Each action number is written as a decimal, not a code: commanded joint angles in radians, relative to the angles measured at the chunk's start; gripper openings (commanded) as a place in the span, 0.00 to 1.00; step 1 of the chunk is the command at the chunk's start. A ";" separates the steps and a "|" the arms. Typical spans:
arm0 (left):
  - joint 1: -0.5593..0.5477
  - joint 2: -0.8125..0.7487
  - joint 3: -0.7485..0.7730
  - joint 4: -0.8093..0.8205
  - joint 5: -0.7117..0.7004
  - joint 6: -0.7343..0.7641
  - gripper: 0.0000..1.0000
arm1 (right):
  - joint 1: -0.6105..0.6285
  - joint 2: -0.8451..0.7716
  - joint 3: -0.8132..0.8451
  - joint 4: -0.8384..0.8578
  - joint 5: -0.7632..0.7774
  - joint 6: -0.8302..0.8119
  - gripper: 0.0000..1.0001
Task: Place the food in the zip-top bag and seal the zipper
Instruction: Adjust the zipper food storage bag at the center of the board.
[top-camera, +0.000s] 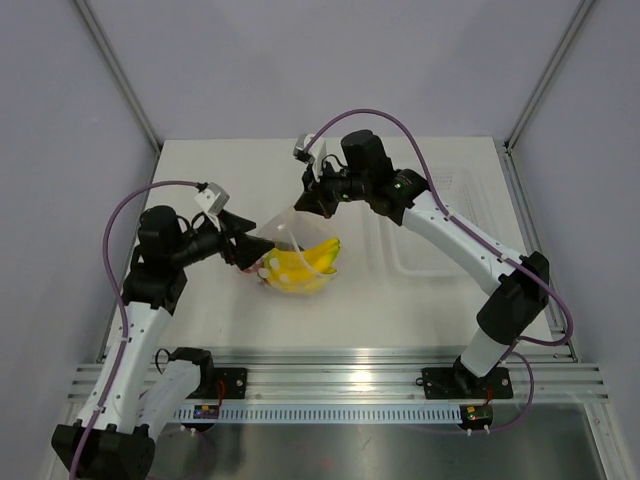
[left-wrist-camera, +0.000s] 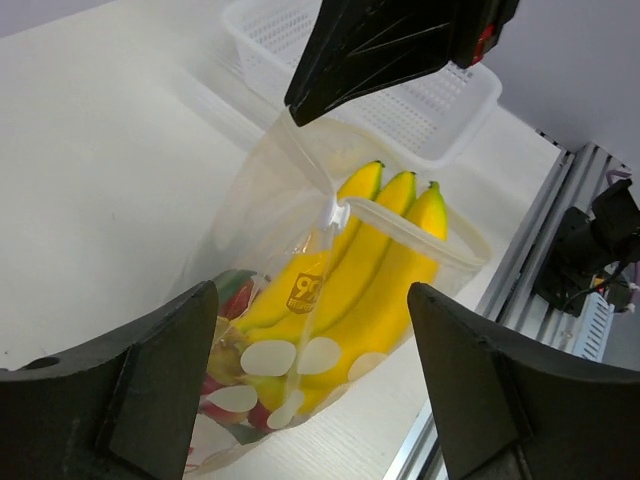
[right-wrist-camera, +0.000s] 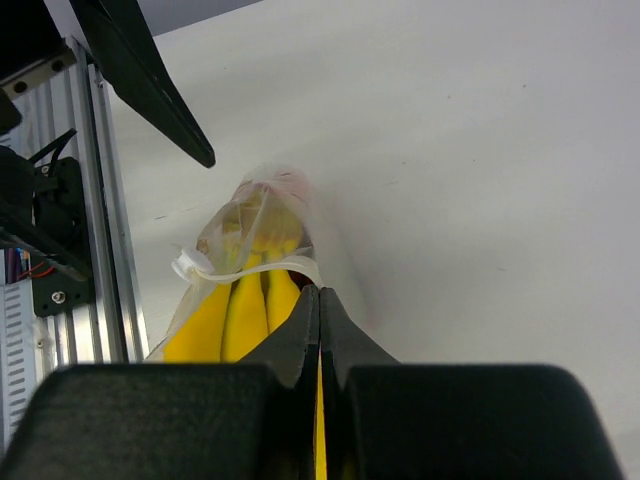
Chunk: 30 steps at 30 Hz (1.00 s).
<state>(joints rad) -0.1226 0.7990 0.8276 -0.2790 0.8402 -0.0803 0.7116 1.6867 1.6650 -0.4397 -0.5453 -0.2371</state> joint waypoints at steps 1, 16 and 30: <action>-0.029 0.020 -0.024 0.132 -0.055 0.000 0.75 | -0.006 -0.018 0.015 0.087 -0.028 0.051 0.00; -0.100 0.196 0.002 0.234 -0.050 0.214 0.25 | -0.009 -0.005 0.016 0.076 -0.088 0.047 0.00; -0.098 0.132 0.086 0.163 -0.225 0.068 0.85 | -0.015 -0.007 0.012 0.075 -0.101 0.044 0.00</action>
<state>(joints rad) -0.2195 0.9615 0.8280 -0.0921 0.6937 0.0151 0.7074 1.6878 1.6615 -0.4152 -0.6224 -0.1944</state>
